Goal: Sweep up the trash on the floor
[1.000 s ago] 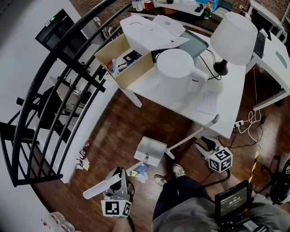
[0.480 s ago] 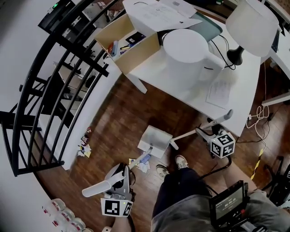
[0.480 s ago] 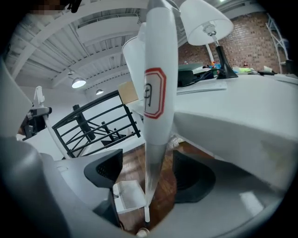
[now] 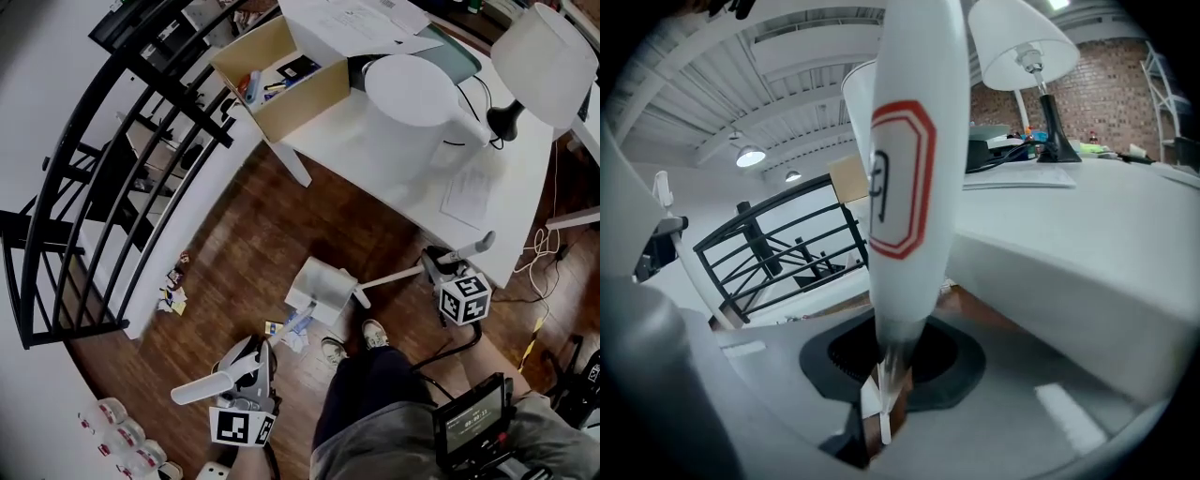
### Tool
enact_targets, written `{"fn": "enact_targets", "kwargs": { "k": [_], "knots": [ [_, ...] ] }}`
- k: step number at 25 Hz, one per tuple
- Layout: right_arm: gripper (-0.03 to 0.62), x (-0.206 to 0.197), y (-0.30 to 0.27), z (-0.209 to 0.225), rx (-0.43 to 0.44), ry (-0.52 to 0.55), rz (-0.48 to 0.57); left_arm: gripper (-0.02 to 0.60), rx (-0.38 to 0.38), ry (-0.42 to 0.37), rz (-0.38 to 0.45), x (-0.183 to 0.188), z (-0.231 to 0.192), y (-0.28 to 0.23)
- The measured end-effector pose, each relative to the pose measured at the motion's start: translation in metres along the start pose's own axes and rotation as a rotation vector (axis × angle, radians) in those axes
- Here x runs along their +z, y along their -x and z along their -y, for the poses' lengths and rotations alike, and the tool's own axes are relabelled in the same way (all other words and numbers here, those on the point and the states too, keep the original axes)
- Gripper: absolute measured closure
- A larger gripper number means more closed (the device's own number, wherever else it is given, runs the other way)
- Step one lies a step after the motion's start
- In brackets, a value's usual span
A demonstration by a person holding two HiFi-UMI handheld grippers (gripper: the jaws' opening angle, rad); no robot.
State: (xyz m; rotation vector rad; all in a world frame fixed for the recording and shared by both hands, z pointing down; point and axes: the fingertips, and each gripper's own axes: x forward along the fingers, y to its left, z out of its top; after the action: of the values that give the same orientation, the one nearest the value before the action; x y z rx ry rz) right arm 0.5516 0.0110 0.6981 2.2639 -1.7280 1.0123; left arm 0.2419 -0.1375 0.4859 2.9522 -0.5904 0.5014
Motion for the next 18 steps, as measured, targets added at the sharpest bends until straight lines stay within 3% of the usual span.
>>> {"fn": "enact_targets", "kwargs": {
  "k": [9,18],
  "knots": [
    [0.546,0.004,0.002,-0.065,0.125,0.042,-0.091,0.537,0.110,0.057,0.000,-0.013,-0.019,0.048],
    [0.545,0.044,-0.016,-0.171,0.309,0.292,-0.173,0.537,0.329,0.148,0.031,-0.027,-0.037,0.147]
  ]
}}
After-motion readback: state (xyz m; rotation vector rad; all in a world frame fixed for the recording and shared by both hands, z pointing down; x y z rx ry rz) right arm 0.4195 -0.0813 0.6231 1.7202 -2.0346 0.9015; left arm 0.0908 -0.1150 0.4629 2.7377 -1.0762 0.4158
